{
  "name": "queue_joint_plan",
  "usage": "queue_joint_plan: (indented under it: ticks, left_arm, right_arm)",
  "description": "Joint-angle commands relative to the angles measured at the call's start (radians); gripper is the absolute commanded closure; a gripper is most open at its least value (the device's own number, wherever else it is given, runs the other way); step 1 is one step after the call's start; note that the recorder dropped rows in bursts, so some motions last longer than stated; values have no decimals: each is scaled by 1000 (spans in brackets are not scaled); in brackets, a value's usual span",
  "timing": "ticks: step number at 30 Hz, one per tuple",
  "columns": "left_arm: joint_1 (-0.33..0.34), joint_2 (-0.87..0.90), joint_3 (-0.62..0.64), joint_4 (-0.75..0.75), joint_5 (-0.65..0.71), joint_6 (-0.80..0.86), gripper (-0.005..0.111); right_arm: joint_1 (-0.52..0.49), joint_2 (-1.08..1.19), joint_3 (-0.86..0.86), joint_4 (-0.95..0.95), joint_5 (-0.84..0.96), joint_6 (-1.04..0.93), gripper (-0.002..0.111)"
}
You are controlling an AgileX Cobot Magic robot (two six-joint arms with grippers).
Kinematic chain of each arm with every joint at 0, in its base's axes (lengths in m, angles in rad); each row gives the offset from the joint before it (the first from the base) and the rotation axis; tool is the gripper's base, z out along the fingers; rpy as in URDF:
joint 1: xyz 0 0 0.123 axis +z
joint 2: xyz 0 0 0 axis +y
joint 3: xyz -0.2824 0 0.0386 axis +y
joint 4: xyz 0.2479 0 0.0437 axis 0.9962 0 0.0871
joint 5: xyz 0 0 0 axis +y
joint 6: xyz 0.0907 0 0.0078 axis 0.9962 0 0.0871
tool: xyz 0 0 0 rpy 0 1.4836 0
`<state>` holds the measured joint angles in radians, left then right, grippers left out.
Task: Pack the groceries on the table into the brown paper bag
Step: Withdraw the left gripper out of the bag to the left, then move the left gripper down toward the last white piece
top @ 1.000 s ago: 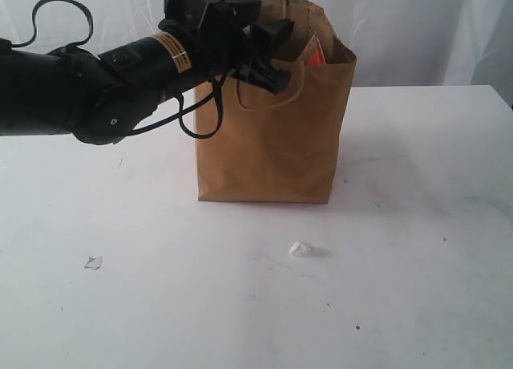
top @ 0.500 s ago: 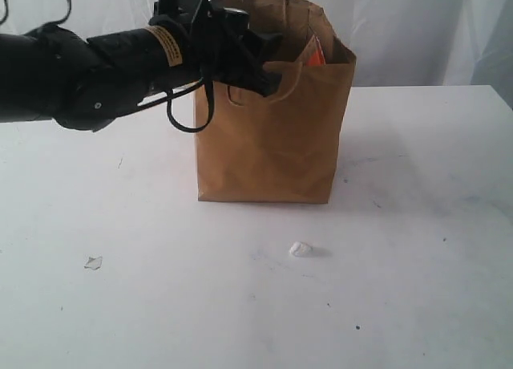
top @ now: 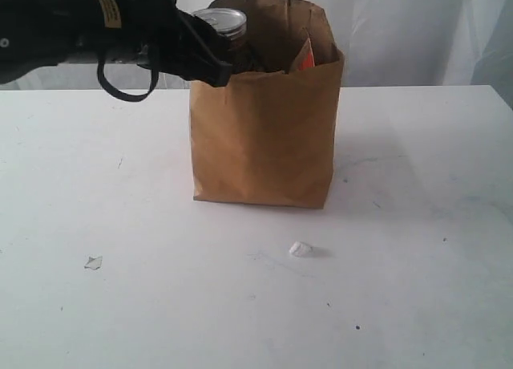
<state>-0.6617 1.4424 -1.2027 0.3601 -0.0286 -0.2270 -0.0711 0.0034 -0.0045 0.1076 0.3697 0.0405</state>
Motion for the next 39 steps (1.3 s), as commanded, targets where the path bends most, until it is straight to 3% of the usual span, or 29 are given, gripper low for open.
queue_joint_plan:
  ticks: [1, 10, 13, 17, 19, 21, 23, 26, 29, 31, 34, 39]
  left_arm:
    - [1, -51, -3, 3, -3, -4, 50]
    - [-1, -146, 51, -21, 62, -9, 54]
    - [-1, -198, 108, -72, 121, -9, 71]
    - [-1, -290, 228, -158, 96, -9, 106]
    - [-1, -326, 280, -181, 63, -9, 106]
    - [-1, -335, 351, -181, -35, -11, 106]
    - [-3, -310, 466, -160, -334, -54, 106]
    - [-3, -205, 584, 80, -764, -314, 106]
    - [-3, -36, 595, 359, -1007, -569, 106]
    - [-3, 55, 595, 382, -1055, -479, 106]
    - [-1, 115, 595, 374, -1005, -219, 102]
    - [-1, 177, 593, 345, -945, -17, 87]
  right_arm:
    - [-9, -3, 5, -1, -4, 1, 108]
    - [-9, -3, 5, -1, -4, 1, 108]
    - [-9, -3, 5, -1, -4, 1, 108]
    - [-9, -3, 5, -1, -4, 1, 108]
    - [-9, -3, 5, -1, -4, 1, 108]
    - [-9, -3, 5, -1, -4, 1, 108]
    - [-9, -3, 5, -1, -4, 1, 108]
    - [-9, -3, 5, -1, -4, 1, 108]
    - [-9, -3, 5, -1, -4, 1, 108]
    - [-9, -3, 5, -1, -4, 1, 108]
    - [-9, -3, 5, -1, -4, 1, 108]
    - [-9, -3, 5, -1, -4, 1, 108]
